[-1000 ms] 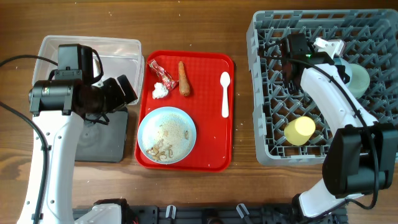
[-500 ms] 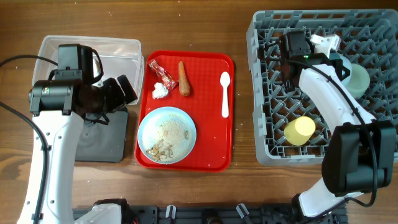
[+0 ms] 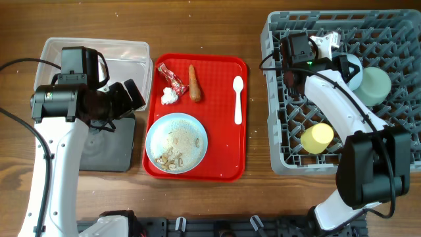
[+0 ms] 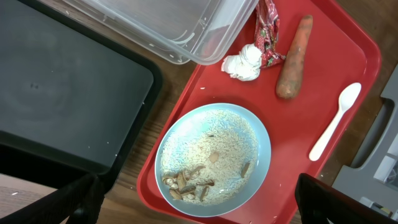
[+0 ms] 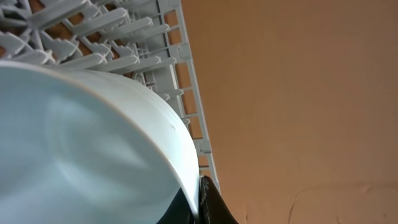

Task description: Sort waste into correct bins and load items into the dishwasher rack

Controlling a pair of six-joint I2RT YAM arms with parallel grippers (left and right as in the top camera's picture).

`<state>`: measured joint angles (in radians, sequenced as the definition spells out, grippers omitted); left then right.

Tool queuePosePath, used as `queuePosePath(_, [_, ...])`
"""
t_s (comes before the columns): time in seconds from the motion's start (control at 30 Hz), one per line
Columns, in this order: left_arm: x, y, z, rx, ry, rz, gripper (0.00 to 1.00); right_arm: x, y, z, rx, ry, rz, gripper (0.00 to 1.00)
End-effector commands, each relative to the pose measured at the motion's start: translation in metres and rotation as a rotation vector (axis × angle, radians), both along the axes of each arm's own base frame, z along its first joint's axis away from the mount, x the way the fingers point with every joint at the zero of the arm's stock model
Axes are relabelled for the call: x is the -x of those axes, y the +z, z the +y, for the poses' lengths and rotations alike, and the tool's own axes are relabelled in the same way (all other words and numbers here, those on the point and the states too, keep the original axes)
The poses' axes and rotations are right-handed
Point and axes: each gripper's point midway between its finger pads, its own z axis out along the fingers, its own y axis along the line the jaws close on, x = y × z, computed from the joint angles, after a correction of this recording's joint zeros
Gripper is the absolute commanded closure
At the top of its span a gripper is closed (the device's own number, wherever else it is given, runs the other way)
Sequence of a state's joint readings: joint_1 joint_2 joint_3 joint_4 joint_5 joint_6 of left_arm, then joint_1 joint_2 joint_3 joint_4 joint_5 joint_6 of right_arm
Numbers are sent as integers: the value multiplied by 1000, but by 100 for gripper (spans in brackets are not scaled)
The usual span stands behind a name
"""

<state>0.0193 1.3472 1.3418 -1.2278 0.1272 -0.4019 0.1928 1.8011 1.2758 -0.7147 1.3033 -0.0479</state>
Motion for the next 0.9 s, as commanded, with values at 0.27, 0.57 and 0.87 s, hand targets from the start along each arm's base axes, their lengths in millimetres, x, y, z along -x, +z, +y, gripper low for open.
queuePosePath(0.27, [0,5,3,-8,9,-19,0,5,-1,-19,40,-64,-21,96])
queuePosePath(0.57, [0,5,3,-8,9,-19,0,-5,-13,-12,58,-32,46,96])
queuePosePath(0.87, [0,5,3,-8,8,-19,0,-8,-24,-5,5,9,87,96])
